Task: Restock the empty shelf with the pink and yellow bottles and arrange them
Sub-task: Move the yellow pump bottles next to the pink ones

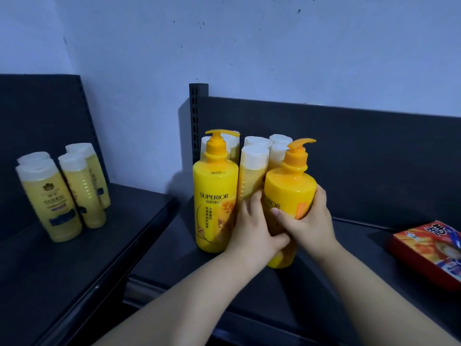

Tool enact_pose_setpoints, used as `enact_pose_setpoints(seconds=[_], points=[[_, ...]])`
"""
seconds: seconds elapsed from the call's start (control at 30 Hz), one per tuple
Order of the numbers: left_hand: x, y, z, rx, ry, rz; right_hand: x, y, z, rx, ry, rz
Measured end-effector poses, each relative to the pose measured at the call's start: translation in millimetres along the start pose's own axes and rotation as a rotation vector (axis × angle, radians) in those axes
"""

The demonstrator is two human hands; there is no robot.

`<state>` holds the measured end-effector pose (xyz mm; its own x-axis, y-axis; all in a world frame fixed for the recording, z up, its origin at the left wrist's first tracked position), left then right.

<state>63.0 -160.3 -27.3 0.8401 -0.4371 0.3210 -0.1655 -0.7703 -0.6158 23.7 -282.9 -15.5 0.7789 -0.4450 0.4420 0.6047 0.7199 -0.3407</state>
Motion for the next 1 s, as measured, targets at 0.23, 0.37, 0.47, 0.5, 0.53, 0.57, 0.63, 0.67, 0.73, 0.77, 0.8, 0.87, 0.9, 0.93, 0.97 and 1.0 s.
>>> enact_pose_setpoints(seconds=[0.23, 0.37, 0.47, 0.5, 0.53, 0.57, 0.63, 0.67, 0.73, 0.77, 0.8, 0.87, 0.9, 0.93, 0.97, 1.0], points=[[-19, -11, -12, -0.048, -0.072, -0.005, -9, -7, 17, 0.009, -0.102, 0.086], [-45, -29, -34, -0.05, -0.018, -0.152, -19, -18, 44, 0.128, -0.203, 0.152], [-71, -39, -55, -0.135, 0.032, -0.252, -33, -28, 64, 0.234, -0.249, 0.222], [-81, -40, -61, -0.148, 0.042, -0.295, -39, -31, 69, 0.265, -0.258, 0.257], [-93, -41, -67, -0.154, 0.041, -0.342, -47, -36, 74, 0.291, -0.268, 0.301], [-105, -40, -72, -0.156, 0.03, -0.387, -54, -40, 78, 0.305, -0.273, 0.344], [-131, -40, -81, -0.142, -0.004, -0.474, -69, -45, 85, 0.304, -0.29, 0.42], [-143, -41, -84, -0.145, -0.019, -0.513, -76, -47, 89, 0.305, -0.304, 0.459], [-171, -44, -89, -0.167, -0.046, -0.605, -93, -46, 100, 0.35, -0.314, 0.562], [-185, -48, -91, -0.171, -0.055, -0.652, -103, -43, 106, 0.379, -0.318, 0.608], [-199, -52, -92, -0.161, -0.063, -0.697, -114, -40, 113, 0.403, -0.328, 0.641], [-224, -64, -92, -0.113, -0.075, -0.765, -134, -33, 130, 0.455, -0.359, 0.709], [-236, -71, -92, -0.088, -0.079, -0.792, -145, -29, 139, 0.494, -0.364, 0.75], [-249, -78, -91, -0.067, -0.078, -0.819, -156, -24, 148, 0.527, -0.366, 0.783], [-262, -87, -90, -0.049, -0.079, -0.847, -166, -18, 157, 0.547, -0.37, 0.809], [-273, -94, -89, -0.035, -0.08, -0.87, -174, -13, 164, 0.56, -0.378, 0.832]])
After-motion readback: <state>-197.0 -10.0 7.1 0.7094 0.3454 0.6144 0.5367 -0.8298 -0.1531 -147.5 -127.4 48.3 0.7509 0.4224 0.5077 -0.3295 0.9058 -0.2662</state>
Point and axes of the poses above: each hand's wrist, its own x-axis towards the middle knuckle, its own y-axis out of the palm, z = x × y, the point moved 1 cm from there along x, towards the middle knuckle, and after that the axes turned 2 degrees about -x, right-handed, at the moved point
